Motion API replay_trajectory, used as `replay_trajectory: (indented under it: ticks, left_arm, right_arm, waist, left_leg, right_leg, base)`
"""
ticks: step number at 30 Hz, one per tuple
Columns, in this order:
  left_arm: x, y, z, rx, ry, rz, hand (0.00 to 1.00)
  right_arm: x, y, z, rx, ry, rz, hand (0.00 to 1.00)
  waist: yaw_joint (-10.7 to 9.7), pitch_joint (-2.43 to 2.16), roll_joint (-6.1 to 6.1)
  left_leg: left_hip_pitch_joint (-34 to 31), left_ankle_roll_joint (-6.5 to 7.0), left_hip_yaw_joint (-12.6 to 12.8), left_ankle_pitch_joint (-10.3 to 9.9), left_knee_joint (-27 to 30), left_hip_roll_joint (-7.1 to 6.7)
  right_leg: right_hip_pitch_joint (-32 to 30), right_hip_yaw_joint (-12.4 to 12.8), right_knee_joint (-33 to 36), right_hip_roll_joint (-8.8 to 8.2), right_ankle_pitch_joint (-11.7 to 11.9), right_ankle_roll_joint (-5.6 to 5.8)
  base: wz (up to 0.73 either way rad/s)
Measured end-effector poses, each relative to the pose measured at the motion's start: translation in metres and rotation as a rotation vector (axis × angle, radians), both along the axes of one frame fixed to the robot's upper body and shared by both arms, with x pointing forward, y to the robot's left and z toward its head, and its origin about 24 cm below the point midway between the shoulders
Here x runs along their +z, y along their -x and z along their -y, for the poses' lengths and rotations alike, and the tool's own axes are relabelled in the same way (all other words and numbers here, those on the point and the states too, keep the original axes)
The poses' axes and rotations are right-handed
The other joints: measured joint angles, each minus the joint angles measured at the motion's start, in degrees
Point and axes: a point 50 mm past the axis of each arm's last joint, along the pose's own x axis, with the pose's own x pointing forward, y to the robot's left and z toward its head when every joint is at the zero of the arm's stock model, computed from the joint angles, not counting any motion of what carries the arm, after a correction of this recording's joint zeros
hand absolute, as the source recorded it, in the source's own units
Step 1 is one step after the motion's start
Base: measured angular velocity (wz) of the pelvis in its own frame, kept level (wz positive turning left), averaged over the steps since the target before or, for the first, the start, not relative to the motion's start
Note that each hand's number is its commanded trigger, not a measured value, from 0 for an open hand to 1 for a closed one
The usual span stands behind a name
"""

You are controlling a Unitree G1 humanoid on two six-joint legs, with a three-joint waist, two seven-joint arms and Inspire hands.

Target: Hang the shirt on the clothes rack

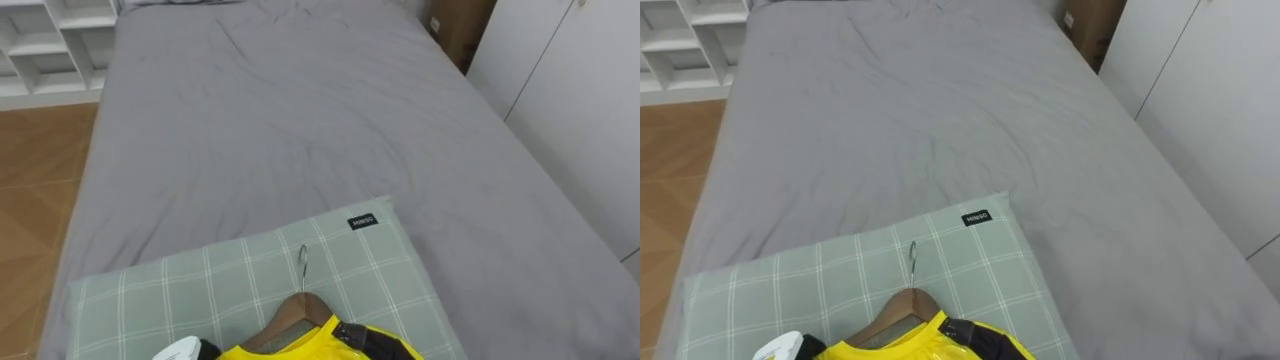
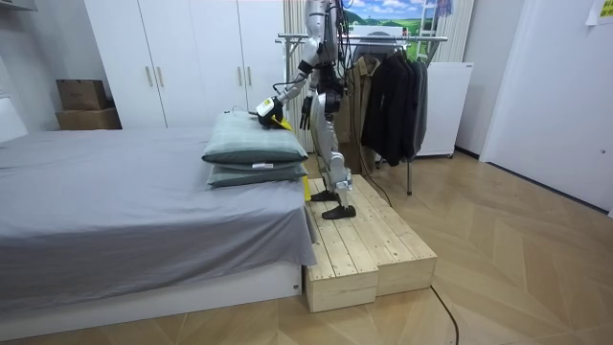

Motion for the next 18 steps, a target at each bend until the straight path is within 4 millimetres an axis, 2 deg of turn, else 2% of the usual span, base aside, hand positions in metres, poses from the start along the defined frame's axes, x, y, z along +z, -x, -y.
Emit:
replay_trajectory:
  ticks: [8, 18]
  left_arm:
    - [0.0003, -0.0001, -0.0017, 0.009, 0.0, 0.001, 1.0]
    - [-0.0019, 0.0037, -0.0015, 0.009, 0.002, -0.011, 1.0]
  right_arm:
    - [0.0001, -0.0001, 0.0005, 0.003, 0.002, 0.0, 0.0]
    - [-0.0001, 0.0015, 0.0013, -0.015, -0.001, 0.001, 0.0]
  waist:
    - [0.0, 0.02, 0.08]
    - [0.1, -0.22, 1.04]
  left_leg:
    - [0.0, 0.0, 0.0, 0.0, 0.0, 0.02]
    - [0.9, 0.0, 0.2, 0.0, -0.1, 0.04]
  right_leg:
    - [0.0, 0.0, -0.1, 0.0, 0.0, 0.0]
    - [0.8, 0.0, -0.1, 0.04, 0.0, 0.0]
  base:
    - [0.0]
    - [0.0]
